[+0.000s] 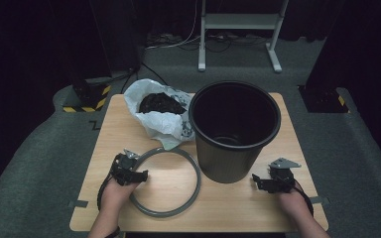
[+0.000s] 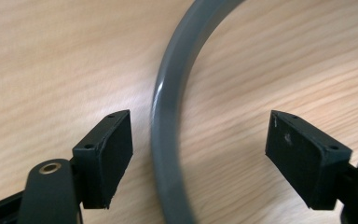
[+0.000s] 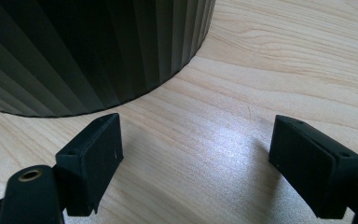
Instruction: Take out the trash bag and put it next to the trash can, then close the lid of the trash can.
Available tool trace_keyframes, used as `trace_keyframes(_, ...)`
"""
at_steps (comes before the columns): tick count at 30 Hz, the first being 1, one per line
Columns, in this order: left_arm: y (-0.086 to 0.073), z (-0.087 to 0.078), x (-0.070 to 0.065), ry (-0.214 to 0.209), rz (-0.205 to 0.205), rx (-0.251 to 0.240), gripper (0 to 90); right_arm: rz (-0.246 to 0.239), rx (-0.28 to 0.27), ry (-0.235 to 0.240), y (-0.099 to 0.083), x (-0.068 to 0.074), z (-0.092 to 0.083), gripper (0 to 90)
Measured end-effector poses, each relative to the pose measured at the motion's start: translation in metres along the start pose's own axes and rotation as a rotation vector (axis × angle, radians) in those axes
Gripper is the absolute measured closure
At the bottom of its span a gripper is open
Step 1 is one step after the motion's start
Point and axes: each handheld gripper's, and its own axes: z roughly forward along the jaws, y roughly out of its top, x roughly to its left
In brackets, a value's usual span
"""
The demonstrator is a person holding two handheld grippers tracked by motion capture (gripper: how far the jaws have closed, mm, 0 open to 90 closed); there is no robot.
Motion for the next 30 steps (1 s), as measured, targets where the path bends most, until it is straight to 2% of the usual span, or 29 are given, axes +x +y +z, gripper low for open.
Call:
trace_keyframes(2,-0.0017,0.0016,0.0021,-0.008,-0.016,0.016,22.4,-0.002,0.0,0.002,0.0001,0.0001,0.0001,17.1)
trace_keyframes(4,-0.001,0.0019,0.0037,-0.027,-0.059,0.028,22.2,-0.003,0.0,0.002,0.0002,0.0001,0.0002,17.1)
trace_keyframes(5,-0.0006,0.0017,0.0038,-0.033,-0.065,0.031,22.2,-0.005,0.0,0.002,0.0001,0.0,0.0002,17.1)
trace_keyframes(8,-0.0001,0.0025,0.0031,-0.049,-0.07,0.061,19.8,-0.005,0.0,0.003,0.0002,0.0,0.0002,17.1)
trace_keyframes(15,0.0015,0.001,0.0002,-0.048,-0.078,0.123,15.4,-0.003,0.0,0.005,0.0005,0.0003,0.0006,16.9)
trace_keyframes(24,-0.0004,0.0011,-0.0004,-0.045,-0.073,0.11,13.8,-0.004,0.0,0.007,0.0006,0.0001,0.0007,16.8)
trace_keyframes(30,-0.0001,0.0018,-0.0015,-0.038,-0.095,0.114,11.5,-0.007,-0.002,0.006,0.0005,-0.0003,0.0009,16.7)
